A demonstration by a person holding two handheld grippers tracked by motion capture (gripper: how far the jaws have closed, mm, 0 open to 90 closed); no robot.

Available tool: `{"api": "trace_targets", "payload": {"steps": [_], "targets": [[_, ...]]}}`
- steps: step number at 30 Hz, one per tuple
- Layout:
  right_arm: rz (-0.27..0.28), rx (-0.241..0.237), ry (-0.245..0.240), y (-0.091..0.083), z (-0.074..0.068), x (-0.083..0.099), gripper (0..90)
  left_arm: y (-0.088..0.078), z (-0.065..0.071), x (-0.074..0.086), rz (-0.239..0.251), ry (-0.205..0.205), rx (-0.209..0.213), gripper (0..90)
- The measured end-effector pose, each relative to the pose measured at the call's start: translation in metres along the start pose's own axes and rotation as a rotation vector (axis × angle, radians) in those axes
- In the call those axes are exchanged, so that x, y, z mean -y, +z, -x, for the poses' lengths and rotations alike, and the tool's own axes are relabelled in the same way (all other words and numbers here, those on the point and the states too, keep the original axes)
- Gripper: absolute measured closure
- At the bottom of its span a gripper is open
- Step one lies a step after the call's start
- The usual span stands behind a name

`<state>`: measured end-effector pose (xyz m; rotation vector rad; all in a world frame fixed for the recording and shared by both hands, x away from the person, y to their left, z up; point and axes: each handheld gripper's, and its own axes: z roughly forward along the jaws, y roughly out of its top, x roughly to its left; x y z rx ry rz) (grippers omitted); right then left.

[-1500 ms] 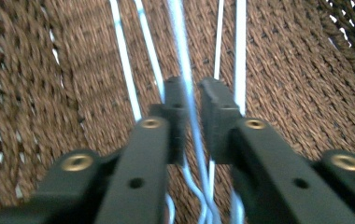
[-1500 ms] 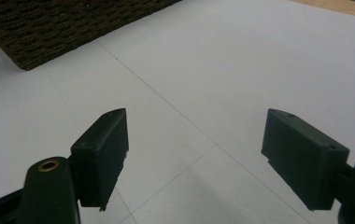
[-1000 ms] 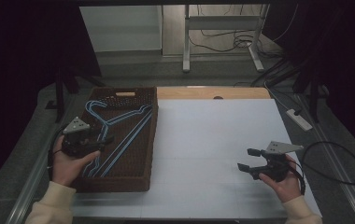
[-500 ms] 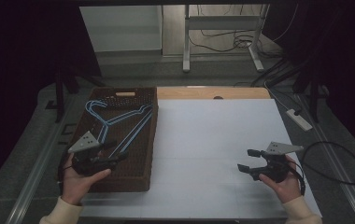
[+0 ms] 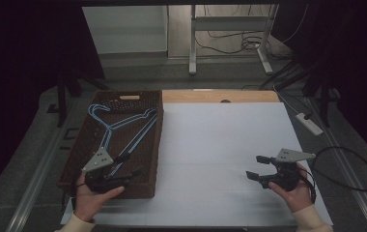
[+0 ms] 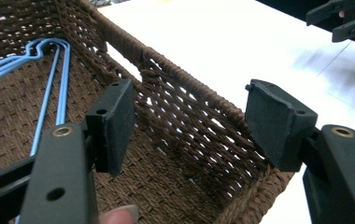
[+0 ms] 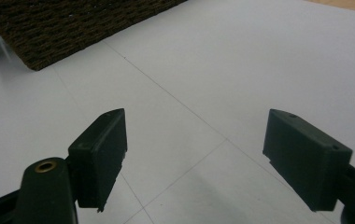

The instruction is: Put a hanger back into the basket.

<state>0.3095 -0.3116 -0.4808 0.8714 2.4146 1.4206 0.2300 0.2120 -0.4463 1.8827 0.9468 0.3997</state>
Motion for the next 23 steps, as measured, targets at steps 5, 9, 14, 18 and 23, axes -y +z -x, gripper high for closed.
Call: {"api": "trace_targets", "payload": {"steps": [5,9,14,18,23], "targets": [[0.005,0.001,-0.003,-0.0013,-0.0014,0.0002,22.5,0.003,0.0008,-0.0001,-0.009,0.0,0.004,34.2],[0.008,0.004,-0.002,-0.001,-0.0015,0.0004,22.5,0.005,0.0008,0.0003,-0.013,-0.004,0.002,34.1],[0.01,0.008,-0.004,-0.0016,-0.0017,0.0004,22.5,0.007,0.0009,0.0006,-0.014,-0.005,0.0,34.2],[0.008,0.01,-0.003,-0.0024,-0.0012,0.001,22.5,0.0083,0.0012,0.001,-0.019,-0.004,0.003,34.2],[0.005,0.008,-0.004,-0.0014,-0.001,0.0012,22.4,0.0098,0.0011,0.0012,-0.021,-0.005,0.006,34.3]]}}
